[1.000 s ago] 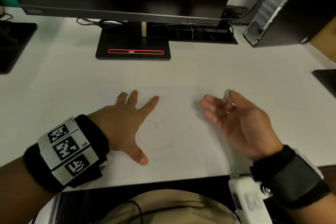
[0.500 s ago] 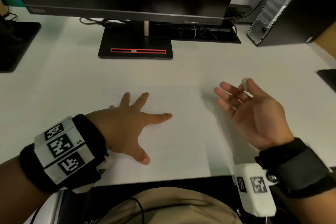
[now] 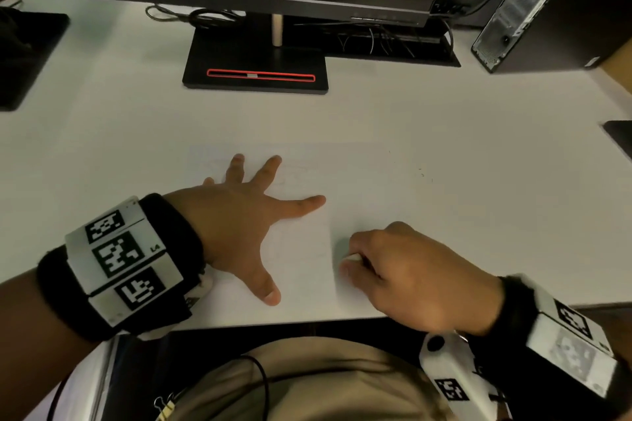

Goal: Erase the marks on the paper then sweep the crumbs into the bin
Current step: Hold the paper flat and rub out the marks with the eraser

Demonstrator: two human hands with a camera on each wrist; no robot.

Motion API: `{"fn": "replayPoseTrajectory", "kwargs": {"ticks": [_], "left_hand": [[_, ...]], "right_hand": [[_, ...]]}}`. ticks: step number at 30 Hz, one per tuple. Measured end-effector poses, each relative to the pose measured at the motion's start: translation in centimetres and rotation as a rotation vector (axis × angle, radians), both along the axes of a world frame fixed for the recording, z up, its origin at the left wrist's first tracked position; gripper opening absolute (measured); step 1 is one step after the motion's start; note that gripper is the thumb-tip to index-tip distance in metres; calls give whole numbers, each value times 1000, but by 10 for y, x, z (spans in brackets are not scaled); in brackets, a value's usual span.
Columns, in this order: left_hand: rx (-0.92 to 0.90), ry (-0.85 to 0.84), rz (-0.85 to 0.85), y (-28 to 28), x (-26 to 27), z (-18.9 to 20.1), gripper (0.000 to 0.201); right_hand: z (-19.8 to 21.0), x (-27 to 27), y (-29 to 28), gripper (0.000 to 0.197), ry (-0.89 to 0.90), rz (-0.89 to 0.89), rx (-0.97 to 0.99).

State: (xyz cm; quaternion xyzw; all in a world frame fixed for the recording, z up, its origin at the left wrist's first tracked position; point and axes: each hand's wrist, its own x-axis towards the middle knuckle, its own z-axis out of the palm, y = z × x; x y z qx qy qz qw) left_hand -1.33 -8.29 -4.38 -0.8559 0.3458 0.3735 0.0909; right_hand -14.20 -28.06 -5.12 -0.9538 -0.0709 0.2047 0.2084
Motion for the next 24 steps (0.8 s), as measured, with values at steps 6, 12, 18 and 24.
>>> {"fn": "replayPoseTrajectory", "kwargs": {"ticks": [6, 12, 18, 24], "left_hand": [[13, 7, -10, 0, 1, -1, 130], [2, 11, -5, 1, 1, -2, 130], [5, 16, -7, 1, 1, 0, 130], [0, 14, -2, 1, 1, -1, 130]], "right_hand": [[0, 8, -2, 35, -6, -6, 35], [-3, 6, 6, 35, 19, 73, 44], [-6, 4, 10, 35, -15, 85, 48], [-4, 13, 1, 36, -56, 17, 53]]}}
